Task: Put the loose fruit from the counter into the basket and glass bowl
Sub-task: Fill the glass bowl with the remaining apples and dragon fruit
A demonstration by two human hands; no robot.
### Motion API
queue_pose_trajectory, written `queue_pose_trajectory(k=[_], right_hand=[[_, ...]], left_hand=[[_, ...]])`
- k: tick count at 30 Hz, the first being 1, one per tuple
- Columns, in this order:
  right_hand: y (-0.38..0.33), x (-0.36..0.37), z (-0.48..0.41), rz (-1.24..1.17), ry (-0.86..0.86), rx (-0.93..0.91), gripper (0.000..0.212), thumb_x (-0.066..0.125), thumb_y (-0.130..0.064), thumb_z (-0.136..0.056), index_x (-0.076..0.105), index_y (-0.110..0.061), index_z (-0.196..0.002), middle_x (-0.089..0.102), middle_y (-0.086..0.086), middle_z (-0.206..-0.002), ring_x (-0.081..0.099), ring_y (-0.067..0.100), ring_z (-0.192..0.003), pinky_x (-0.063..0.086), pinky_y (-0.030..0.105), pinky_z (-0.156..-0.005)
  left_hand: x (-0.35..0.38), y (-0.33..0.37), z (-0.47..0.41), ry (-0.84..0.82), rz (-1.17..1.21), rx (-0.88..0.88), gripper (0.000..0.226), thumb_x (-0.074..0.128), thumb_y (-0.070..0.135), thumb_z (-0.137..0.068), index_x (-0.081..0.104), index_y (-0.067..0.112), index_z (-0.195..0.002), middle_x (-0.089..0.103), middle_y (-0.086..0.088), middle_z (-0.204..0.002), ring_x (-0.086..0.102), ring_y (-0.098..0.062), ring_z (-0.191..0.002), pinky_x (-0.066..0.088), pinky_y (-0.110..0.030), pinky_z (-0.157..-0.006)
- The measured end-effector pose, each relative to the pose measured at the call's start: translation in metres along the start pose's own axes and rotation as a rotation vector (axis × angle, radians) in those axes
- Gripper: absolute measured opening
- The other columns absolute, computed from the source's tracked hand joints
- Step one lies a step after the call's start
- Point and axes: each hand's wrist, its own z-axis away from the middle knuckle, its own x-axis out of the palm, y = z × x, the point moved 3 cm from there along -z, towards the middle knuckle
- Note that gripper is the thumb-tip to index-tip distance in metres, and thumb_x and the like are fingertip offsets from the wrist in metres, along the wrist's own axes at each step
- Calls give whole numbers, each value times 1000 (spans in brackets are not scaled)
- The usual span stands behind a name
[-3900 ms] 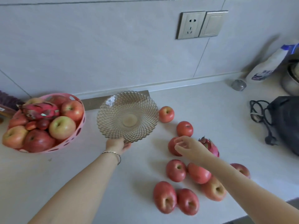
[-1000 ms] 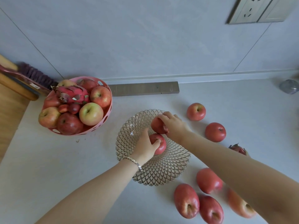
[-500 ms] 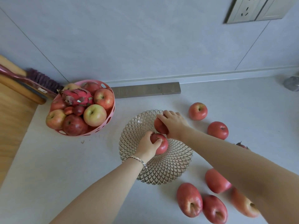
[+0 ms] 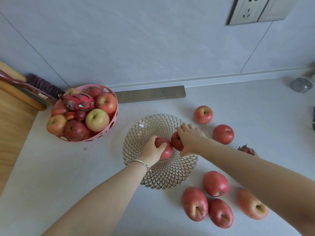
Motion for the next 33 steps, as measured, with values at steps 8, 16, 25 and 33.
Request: queue_pose_trajectory(k=[8,16,25,33], right_hand=[[0,0,10,-136,63,-16,113,78,-50,-61,7,-27,-147,29,7,-146,34,30,-131,38,43,-106],[0,11,17,-205,77,2,88,74,-39,-66,28,-25,-139,42,4,-133,43,27,-122,43,39,-93],[-5,0,13,-36,-37,-58,88,80,-31,-58,35,-15,-132,33,11,-131,41,30,-118,46,39,-93],[-6,-12,5,-82,-56,19,79,76,-46,-60,43,-23,-128,43,7,-119,49,27,-104,45,33,-74]], left_hand=[[-1,-4,6,31,-74,31,57,54,34,-90,35,10,-138,45,-12,-139,46,-28,-125,38,-40,-105],[-4,-7,17,-31,-68,21,49,52,29,-92,35,11,-135,50,-13,-131,52,-25,-114,43,-30,-91],[-5,-2,23,-43,-46,-5,52,54,28,-91,34,11,-135,48,-13,-130,54,-29,-112,48,-45,-98],[-8,-3,26,-62,6,-38,50,53,26,-92,33,12,-135,50,-14,-129,54,-31,-114,47,-45,-100]])
